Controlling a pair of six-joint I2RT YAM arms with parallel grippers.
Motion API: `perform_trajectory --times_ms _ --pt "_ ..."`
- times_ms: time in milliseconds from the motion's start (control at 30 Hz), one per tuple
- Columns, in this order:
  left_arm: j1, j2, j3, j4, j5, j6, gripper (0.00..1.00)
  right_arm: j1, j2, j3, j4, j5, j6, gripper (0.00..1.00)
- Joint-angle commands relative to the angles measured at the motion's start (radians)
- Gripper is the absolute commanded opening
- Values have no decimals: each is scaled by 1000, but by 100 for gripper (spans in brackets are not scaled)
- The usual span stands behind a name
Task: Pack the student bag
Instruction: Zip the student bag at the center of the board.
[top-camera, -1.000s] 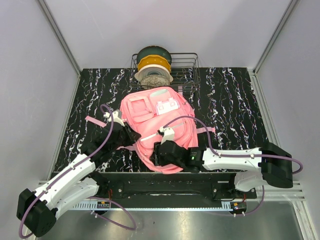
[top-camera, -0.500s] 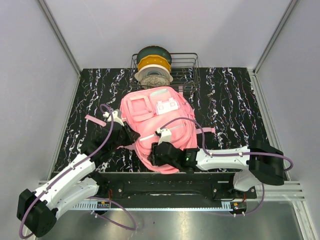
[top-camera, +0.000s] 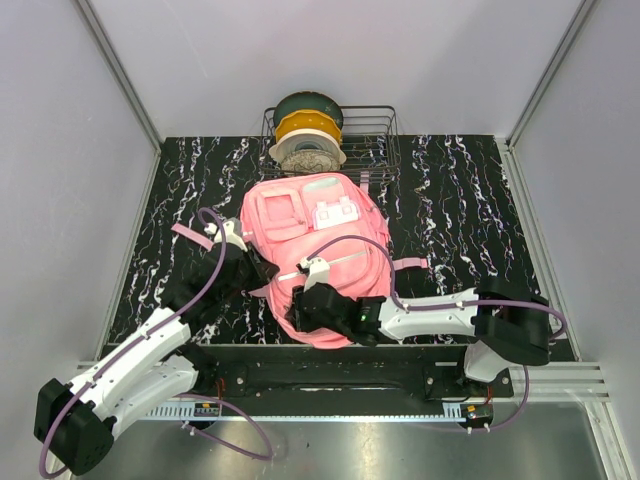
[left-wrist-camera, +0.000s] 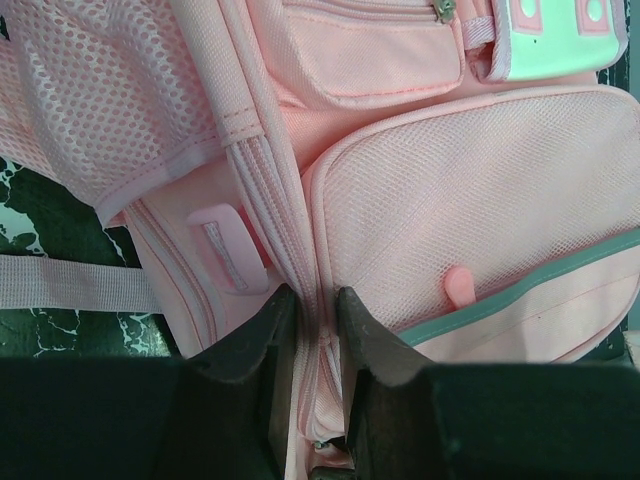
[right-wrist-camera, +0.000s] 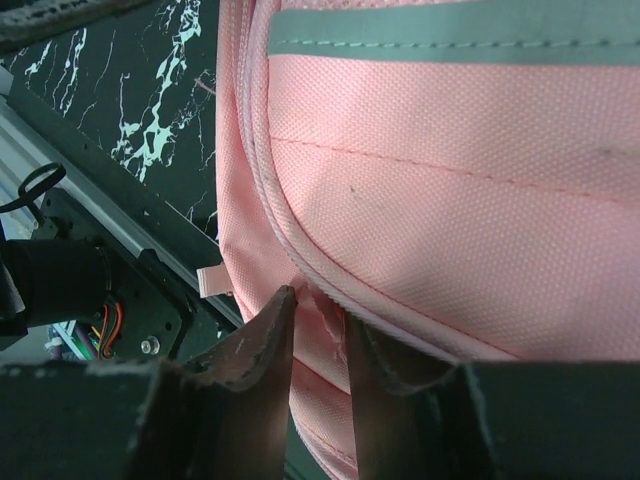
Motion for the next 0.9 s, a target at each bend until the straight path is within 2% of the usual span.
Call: perform_trajectory --times_ms 0,67,133,267,300,333,567,867 --pt "-15 -35 26 89 106 -17 0 -12 1 42 68 69 -38 33" --pt "-15 -35 25 91 108 -17 0 -13 9 60 64 62 -52 38" --pt "-15 -35 26 95 111 -17 0 -12 32 85 36 54 -55 36" --pt "-15 -41 29 91 108 -15 0 -12 58 108 10 22 -63 16" --pt "-15 -44 29 88 106 -14 0 -12 58 111 4 20 -67 4" --pt "-15 -44 32 80 104 -8 0 -12 49 109 -7 20 -67 0" --pt "-14 -47 45 23 31 34 0 -12 -94 45 -166 81 -56 0" --pt "37 3 98 -12 20 109 0 -12 -258 -47 -295 39 -61 0"
